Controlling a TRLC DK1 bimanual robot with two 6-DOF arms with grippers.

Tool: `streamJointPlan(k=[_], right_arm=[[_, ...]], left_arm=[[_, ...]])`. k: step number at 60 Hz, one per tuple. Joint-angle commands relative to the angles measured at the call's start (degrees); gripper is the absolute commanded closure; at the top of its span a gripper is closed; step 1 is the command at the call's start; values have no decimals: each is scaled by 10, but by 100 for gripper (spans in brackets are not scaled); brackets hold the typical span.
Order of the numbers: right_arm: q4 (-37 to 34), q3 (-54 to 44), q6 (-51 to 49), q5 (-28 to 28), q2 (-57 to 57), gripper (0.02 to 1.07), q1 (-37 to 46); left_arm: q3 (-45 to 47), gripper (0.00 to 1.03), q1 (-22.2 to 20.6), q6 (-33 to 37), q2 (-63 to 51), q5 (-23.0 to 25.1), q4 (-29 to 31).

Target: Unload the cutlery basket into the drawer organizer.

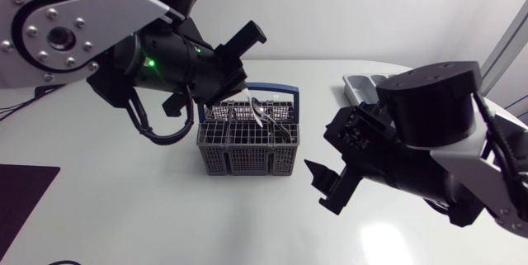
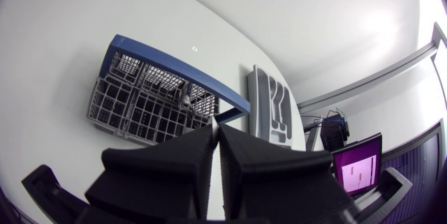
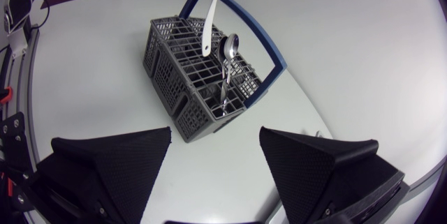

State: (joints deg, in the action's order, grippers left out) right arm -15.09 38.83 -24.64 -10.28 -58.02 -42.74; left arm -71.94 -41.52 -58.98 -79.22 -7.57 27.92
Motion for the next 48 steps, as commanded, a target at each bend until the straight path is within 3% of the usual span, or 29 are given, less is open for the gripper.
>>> streamJointPlan(k=[1,12,33,40,48], right_arm=[[-7,19,27,10,4,15,-6],[-9,48,43,56,-14,15,-4],[-10,106,79,152,-76,17,35],[5,114,81,167,-97,32,49],[15,129,84,174,-113,40,44]], left_arm=[[12,97,-7,-25,7,3,-7],[-2,97,-23,-45,6,7,3],[-30,97,-23,-156,-9,55,40],[-34,98,-24,-175,-11,55,40],[-44,98,-24,-186,-21,58,40]])
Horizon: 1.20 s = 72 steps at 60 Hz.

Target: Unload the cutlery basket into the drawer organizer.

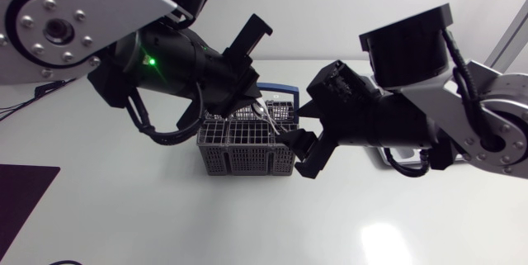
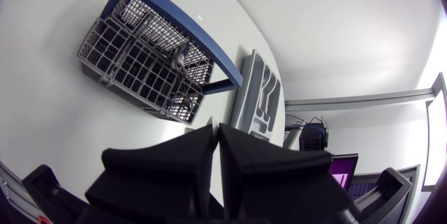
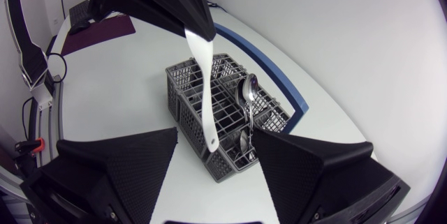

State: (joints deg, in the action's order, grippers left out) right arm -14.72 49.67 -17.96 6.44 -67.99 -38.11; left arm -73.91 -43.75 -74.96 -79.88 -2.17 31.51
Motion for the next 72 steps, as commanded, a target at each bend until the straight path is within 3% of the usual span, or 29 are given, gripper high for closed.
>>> streamJointPlan(k=[1,18,28,35,44,46,51,62,65,68,69,72], right_arm=[[11,22,17,7,-16,40,-3],[23,45,18,0,-58,49,-8],[40,50,18,-3,-69,69,-7],[43,51,18,-4,-75,72,-5],[51,47,18,-5,-76,91,-2],[54,46,17,-5,-76,102,-1],[49,44,17,-5,-76,101,0],[36,45,16,1,-74,101,0],[29,46,16,7,-72,101,-1],[22,47,16,13,-72,101,-1],[19,47,16,15,-71,101,-1],[14,47,16,16,-69,101,0]], left_arm=[[-26,98,-2,-27,-16,8,5],[-45,98,-6,-41,-35,22,10],[-50,98,-8,-47,-37,28,12],[-50,98,-8,-48,-37,31,14],[-48,97,-6,-48,-37,31,14],[-48,97,-5,-48,-37,31,14],[-48,97,-4,-48,-37,31,13],[-48,81,-2,-48,-32,31,12],[-48,64,2,-52,-29,45,11],[-48,53,6,-53,-28,53,8],[-48,45,9,-54,-27,60,4],[-47,34,16,-55,-24,72,-6]])
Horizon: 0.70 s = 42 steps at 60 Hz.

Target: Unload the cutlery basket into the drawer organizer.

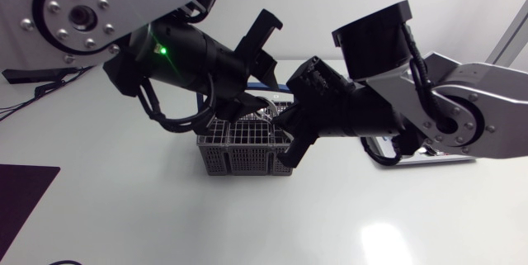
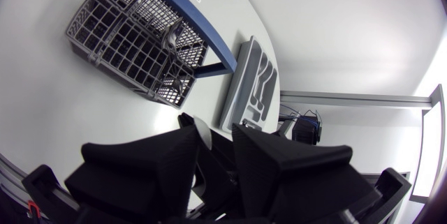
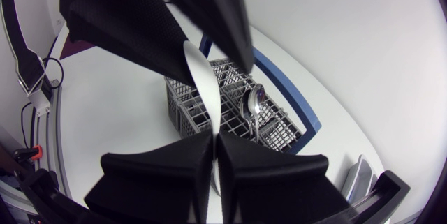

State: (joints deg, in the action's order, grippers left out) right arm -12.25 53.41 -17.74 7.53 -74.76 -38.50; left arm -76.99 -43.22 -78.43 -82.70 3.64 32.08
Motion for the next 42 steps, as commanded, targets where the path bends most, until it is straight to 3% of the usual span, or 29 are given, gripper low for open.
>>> streamJointPlan(k=[1,13,26,42], right_arm=[[-12,10,14,6,0,101,4],[-40,1,9,22,15,101,13],[-88,-25,-30,78,56,101,79],[-165,-55,-150,192,88,101,265]], left_arm=[[-16,30,14,-23,5,19,-18],[-19,8,24,-22,23,25,-62],[-39,7,44,-2,27,23,-75],[-65,7,58,69,-12,25,-34]])
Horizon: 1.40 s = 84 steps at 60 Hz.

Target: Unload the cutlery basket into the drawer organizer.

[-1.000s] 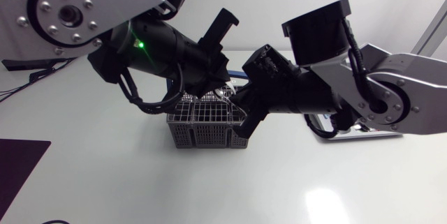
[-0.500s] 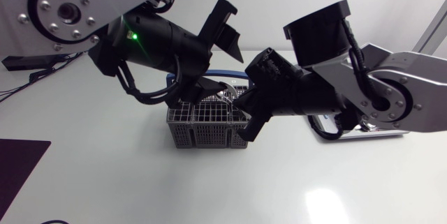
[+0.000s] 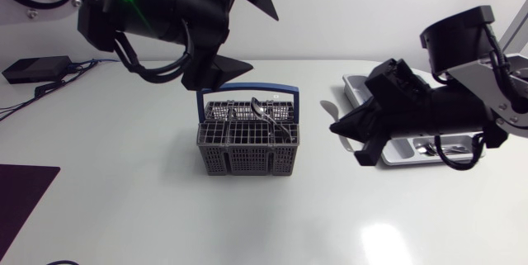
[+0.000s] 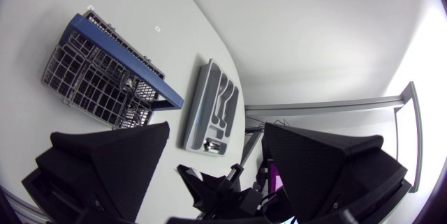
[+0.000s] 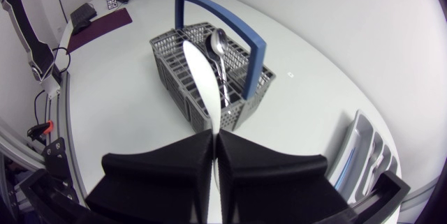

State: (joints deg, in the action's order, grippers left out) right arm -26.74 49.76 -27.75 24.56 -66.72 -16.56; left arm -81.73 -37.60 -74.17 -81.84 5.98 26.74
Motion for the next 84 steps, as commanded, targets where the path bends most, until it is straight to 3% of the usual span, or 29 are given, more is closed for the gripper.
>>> streamJointPlan(k=[1,21,39,57,67,84], right_arm=[[-24,-19,-57,28,7,101,56],[-86,-21,-271,74,-15,101,229],[-114,14,-444,95,-98,101,369],[-171,119,-594,87,-224,101,454],[-176,175,-666,49,-295,101,476],[-65,178,-719,-80,-359,101,463]], left_arm=[[-18,7,2,27,-23,2,23],[-40,7,-21,54,-89,5,111],[-42,7,-52,53,-132,5,128],[-42,7,-75,35,-158,2,129],[-40,7,-75,2,-171,-4,127],[-40,7,-87,-21,-187,-31,114]])
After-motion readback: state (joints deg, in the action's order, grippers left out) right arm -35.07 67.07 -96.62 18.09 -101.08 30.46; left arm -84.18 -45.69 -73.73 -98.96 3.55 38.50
